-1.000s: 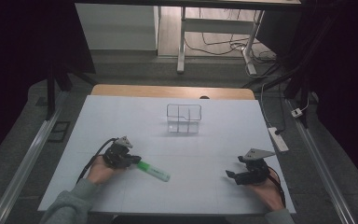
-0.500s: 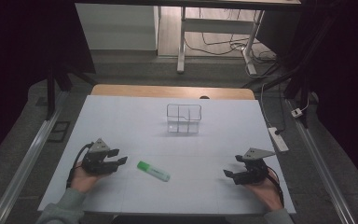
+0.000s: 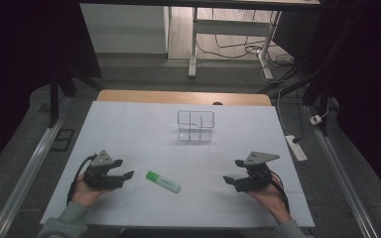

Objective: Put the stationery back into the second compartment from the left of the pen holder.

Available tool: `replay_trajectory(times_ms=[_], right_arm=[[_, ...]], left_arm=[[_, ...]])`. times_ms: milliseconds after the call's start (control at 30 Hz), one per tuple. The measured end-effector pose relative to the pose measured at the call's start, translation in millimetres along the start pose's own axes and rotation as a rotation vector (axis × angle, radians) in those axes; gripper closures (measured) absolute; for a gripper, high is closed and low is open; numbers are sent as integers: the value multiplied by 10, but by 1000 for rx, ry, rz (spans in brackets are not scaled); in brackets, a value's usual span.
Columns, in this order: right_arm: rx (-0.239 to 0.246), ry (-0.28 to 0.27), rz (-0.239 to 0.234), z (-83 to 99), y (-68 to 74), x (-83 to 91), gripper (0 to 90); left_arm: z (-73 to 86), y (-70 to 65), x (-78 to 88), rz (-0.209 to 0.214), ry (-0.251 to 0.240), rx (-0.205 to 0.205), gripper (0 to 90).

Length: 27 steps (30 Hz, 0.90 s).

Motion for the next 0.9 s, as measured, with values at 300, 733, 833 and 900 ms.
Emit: replay_trajectory(times_ms=[300,733,833,900], right_arm=[[-6,1,-64,-206,163,-152,237],[24,23,-162,-527,566,-438,251],[23,17,-187,-601,645,-504,251],[21,3,-205,-656,703,-541,253]], left_arm=[[19,3,-31,-8,4,-2,330],[46,22,-55,-7,20,11,330],[48,25,-60,-5,21,11,330],[46,25,-64,-5,22,10,330]])
Point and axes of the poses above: each handheld gripper's, and its own axes: x roughly backward along the jaws, z roughly out of its underside, y roughly to its left, the point moved 5 cm from there along -x, roughly forward along the jaws, and after that the axes turned 3 degrees about -x, right-handed, at the moved point
